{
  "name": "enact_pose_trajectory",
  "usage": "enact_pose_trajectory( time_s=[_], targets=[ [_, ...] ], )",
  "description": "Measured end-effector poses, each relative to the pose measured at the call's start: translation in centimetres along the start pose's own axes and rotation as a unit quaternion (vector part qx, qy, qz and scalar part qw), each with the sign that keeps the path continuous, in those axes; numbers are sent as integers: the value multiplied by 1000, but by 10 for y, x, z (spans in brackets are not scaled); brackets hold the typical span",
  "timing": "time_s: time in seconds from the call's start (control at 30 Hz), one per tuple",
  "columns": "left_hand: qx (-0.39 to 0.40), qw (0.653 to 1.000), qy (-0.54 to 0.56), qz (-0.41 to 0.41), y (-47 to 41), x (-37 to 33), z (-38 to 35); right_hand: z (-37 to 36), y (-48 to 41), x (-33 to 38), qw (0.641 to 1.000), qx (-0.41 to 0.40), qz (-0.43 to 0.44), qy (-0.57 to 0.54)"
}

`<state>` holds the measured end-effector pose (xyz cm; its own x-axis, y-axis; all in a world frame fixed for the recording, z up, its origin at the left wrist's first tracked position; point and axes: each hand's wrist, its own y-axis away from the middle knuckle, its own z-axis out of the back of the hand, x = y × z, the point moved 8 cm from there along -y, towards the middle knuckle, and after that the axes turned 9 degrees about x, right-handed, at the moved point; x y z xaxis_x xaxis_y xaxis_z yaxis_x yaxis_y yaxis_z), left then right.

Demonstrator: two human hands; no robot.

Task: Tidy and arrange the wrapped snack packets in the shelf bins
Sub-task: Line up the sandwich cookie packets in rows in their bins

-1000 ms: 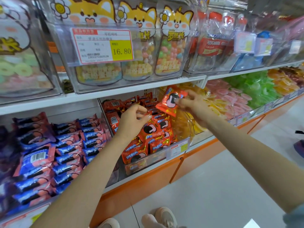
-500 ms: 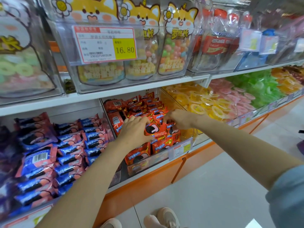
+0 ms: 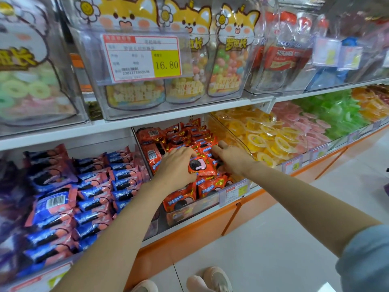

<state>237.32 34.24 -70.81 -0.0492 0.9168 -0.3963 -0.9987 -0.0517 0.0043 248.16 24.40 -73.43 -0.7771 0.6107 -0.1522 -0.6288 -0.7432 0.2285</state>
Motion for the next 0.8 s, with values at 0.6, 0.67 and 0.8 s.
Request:
enact_pose_trajectory(
  time_s=[0.6, 0.67, 0.8],
  targets=[
    [-33, 986, 113, -118, 8, -35, 13, 37, 45, 3, 843, 69, 11, -533],
    [-67, 991, 81, -87, 10, -26, 20, 49, 45, -11, 868, 40, -3, -495],
    [-143, 988, -50, 3, 16, -1, 37, 76, 46, -44, 914, -5, 3, -406]
  ],
)
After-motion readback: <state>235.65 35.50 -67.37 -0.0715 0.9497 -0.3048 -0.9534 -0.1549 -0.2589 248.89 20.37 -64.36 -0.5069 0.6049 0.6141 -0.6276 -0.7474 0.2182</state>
